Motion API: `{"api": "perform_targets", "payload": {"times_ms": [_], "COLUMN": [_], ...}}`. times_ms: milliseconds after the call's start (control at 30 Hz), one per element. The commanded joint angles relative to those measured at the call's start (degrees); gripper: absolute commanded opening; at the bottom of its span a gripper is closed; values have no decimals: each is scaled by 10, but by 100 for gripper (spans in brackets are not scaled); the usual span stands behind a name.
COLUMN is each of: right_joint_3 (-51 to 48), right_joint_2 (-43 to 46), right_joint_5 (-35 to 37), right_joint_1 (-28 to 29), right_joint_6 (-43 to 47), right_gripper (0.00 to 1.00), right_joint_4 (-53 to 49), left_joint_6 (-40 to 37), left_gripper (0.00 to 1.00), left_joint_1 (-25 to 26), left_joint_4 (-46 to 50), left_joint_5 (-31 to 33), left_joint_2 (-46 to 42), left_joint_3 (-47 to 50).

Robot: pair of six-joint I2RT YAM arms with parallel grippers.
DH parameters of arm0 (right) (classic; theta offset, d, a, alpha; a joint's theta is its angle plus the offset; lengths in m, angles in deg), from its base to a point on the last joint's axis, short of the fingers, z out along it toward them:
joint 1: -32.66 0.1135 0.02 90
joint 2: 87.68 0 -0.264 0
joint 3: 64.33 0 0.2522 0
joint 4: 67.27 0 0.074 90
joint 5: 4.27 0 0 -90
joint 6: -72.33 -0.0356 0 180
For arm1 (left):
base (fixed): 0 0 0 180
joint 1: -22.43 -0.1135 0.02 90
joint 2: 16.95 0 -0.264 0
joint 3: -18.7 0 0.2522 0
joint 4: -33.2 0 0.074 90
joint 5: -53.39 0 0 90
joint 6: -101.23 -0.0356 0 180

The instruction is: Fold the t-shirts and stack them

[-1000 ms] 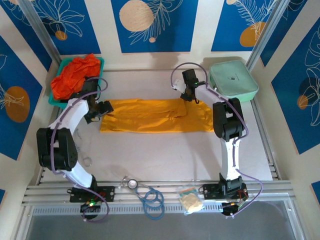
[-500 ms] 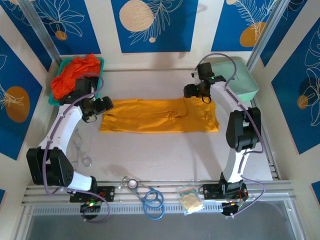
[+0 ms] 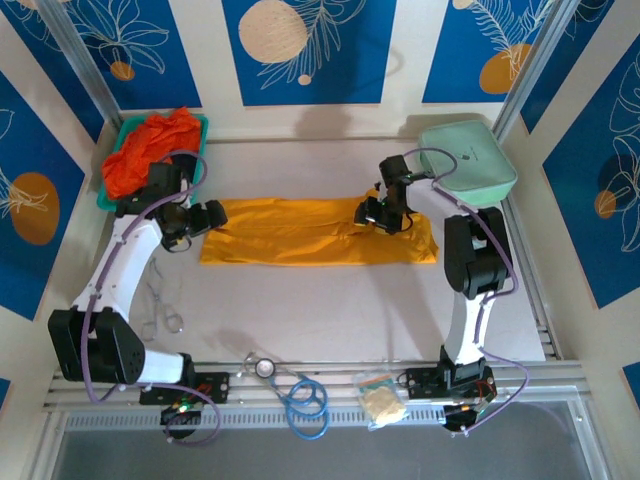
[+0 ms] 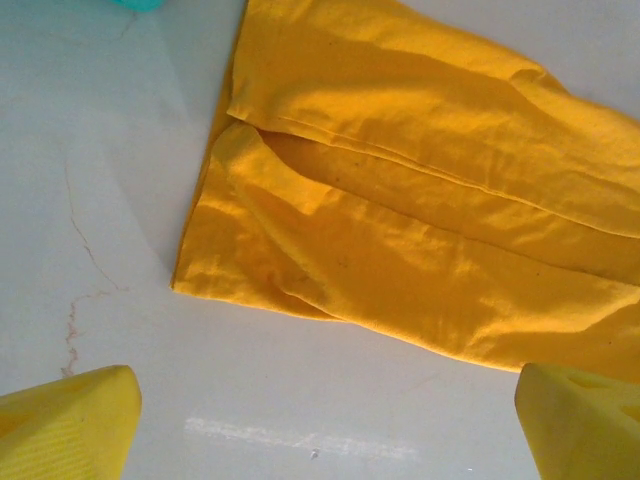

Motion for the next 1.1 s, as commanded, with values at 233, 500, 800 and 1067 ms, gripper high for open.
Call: {"api": "perform_targets", "payload": {"times_ms": [233, 500, 800, 1067], "right_joint_3": [46, 69, 172, 206], "right_joint_2": [-46, -45, -119, -61], "right_joint_5": [-4, -21, -72, -16], "right_joint_1": [-4, 14, 27, 52], "right_joint_6": [-25, -24, -41, 0], "right_gripper": [42, 29, 33, 39], "right_joint_4": [2, 7, -1, -11], "left_joint_6": [-12, -10, -13, -31], "left_gripper": [96, 96, 96, 99], "left_joint_1": [5, 5, 5, 8], "left_joint_4": [16, 15, 9, -2], "left_joint_5": [-9, -7, -12, -29], "left_joint_2": [2, 6, 14, 5], "left_joint_3": [3, 3, 9, 12]}}
